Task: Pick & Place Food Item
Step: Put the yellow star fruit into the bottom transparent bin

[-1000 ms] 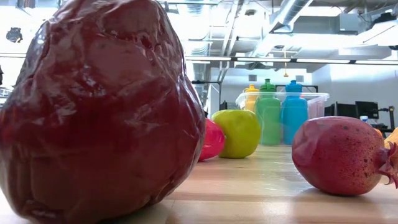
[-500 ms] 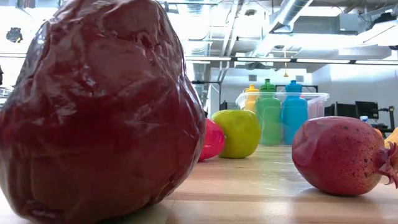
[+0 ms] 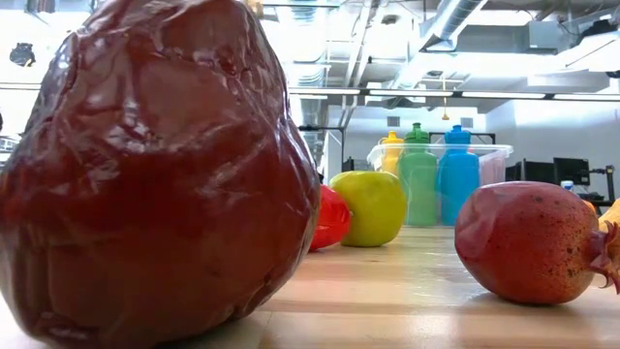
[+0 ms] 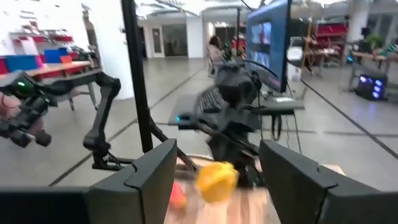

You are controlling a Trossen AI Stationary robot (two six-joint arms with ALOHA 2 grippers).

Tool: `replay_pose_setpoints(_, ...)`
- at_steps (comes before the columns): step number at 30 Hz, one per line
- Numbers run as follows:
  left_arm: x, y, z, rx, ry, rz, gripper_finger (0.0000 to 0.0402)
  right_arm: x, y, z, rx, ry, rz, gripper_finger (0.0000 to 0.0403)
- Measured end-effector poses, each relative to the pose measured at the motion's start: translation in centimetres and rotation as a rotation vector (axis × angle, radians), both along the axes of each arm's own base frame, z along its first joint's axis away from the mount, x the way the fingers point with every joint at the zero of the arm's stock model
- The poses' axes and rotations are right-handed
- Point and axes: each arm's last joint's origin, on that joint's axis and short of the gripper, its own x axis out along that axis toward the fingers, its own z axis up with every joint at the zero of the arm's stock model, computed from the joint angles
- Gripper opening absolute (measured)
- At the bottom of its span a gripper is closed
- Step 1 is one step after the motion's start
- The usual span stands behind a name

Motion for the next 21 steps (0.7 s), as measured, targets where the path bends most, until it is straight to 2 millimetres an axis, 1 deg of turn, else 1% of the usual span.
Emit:
replay_pose_setpoints(4,-2.2,-2.3,-0.5,-0.254,0.137,0.007,0.0003,-0.7,0.0,-0.2,0.003,0.031,-0.017,0.0209)
replay_pose_setpoints(9,-3.6,-5.5,-0.6,-0.49,0.22,0.033,0.0002,-0.5,0.0,-0.5,0.001,0.061,-0.017,0.0194)
replay_pose_setpoints(11,-3.8,-6.6,-1.1,-0.569,0.288,0.056,0.0002,-0.1,0.0,-0.7,0.002,0.075,-0.017,0.0189)
replay_pose_setpoints(13,-4.1,-7.7,-1.8,-0.616,0.376,0.08,0.0002,0.3,-0.1,-1.1,0.004,0.106,-0.017,0.0184)
replay_pose_setpoints(16,-4.9,-9.0,-2.5,-0.603,0.54,0.132,0.0001,1.0,-0.1,-1.6,0.006,0.142,-0.016,0.0178)
replay_pose_setpoints(21,-5.1,-11.5,-2.1,-0.573,0.742,0.15,0.0001,2.1,-0.2,-2.4,0.015,0.199,-0.016,0.0172)
